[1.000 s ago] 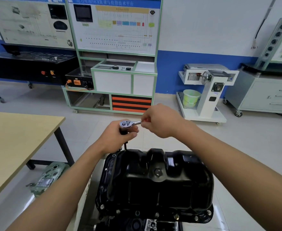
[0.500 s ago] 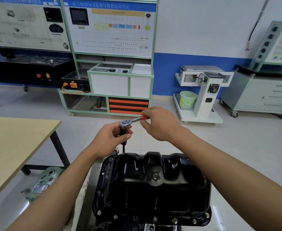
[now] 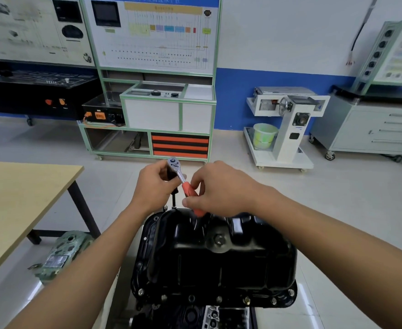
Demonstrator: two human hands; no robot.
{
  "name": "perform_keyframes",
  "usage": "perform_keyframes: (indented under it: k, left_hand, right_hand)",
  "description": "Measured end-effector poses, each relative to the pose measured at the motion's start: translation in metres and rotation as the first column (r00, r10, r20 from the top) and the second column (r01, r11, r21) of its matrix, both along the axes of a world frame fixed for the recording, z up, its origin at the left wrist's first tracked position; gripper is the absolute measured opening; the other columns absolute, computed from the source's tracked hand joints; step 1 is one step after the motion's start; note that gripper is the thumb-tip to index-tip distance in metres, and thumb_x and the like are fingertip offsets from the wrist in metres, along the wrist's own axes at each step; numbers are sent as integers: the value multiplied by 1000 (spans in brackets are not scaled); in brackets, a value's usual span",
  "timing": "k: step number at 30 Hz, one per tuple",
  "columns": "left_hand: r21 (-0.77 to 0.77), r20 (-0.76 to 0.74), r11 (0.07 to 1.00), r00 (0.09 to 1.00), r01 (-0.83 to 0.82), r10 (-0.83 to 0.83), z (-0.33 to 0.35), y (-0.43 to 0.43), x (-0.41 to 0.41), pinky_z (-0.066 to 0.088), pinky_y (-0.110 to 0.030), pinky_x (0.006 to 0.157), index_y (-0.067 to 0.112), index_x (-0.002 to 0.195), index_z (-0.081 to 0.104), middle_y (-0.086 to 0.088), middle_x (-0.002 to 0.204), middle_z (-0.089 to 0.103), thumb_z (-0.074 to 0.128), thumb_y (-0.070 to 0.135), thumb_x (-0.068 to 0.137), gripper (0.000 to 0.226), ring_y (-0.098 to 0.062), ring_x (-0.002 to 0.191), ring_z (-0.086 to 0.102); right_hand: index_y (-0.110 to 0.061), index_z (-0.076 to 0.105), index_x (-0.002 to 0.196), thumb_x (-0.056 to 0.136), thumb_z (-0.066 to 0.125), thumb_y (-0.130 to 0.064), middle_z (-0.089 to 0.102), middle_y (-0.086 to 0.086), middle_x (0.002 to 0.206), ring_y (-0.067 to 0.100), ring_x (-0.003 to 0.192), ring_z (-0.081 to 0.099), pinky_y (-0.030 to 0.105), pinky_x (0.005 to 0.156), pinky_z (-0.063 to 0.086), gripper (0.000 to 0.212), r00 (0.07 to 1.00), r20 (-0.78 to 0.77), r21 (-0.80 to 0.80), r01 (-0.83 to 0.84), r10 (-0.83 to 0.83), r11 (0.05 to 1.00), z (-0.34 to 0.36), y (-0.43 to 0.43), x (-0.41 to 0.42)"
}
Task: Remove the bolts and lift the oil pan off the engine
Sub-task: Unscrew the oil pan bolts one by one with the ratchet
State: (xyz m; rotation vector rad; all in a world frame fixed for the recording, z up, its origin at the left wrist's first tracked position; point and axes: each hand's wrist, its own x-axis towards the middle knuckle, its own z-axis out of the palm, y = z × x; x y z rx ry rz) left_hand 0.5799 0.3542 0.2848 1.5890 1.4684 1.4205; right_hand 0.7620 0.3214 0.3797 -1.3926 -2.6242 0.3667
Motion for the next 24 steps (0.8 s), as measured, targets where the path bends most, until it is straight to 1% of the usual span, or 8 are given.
perform_keyframes:
  k: [2,6,10,14,17,18,20,24]
  left_hand:
    - [-30,45,998,998,46,-44,1,-1,-3,60,-40,72,16,92,71,-11,87,75,78,5,88,13,-36,82,69]
    - [-126,61,967,975,221,-215,5,-5,-12,58,-38,73,27,114,65,2,102,76,65,-1,96,33,-23,82,65]
    - [-222,58,901,927,374,-371,8,-13,-15,56,-26,89,24,126,57,3,117,72,57,-6,99,40,-10,110,67]
    - [-254,43,859,893,444,-448,12,-17,-11,53,-22,92,16,126,60,-1,121,72,56,-9,98,38,-10,115,66]
    - [-256,99,839,876,481,-472,14,-18,-10,53,-21,91,15,121,65,-1,118,74,58,-13,96,38,-10,113,68]
    - [-252,117,841,877,480,-465,13,-18,-10,54,-21,89,14,120,66,-1,115,75,59,-13,95,37,-10,112,69]
    - [-231,140,865,895,445,-423,13,-16,-9,56,-22,89,11,116,69,0,108,77,62,-12,93,33,-10,107,71]
    - [-180,127,920,936,348,-329,7,-13,-7,59,-28,90,10,105,73,2,96,78,70,-6,90,23,-11,95,72]
  right_hand:
    - [-20,76,83,81,72,-47,72,-1,73,17,75,66,41,74,58,28,1000,13,-40,-3,3,999,4,3,3]
    - [-25,78,100,89,67,-34,72,-1,86,21,84,64,41,81,57,18,997,70,-46,14,-11,999,12,20,12]
    - [-26,75,100,90,54,-9,66,-1,92,25,86,61,38,78,57,28,988,128,105,74,-87,992,9,46,12]
    - [-22,64,88,84,47,3,55,-6,80,28,84,55,35,68,49,30,997,28,164,69,-74,984,-3,66,1]
    - [-6,69,100,86,45,9,68,10,106,35,103,59,46,89,50,31,986,-163,145,65,-41,987,-16,72,-2]
    - [0,70,106,87,45,10,67,14,115,36,110,58,48,94,48,33,976,-215,149,77,-44,986,-20,72,-1]
    - [1,70,106,88,46,8,67,14,116,35,109,59,48,94,47,30,965,-259,162,90,-46,983,-23,72,4]
    - [-18,62,87,92,52,-17,65,2,93,29,88,59,39,75,52,11,989,-107,179,125,-107,976,-22,63,19]
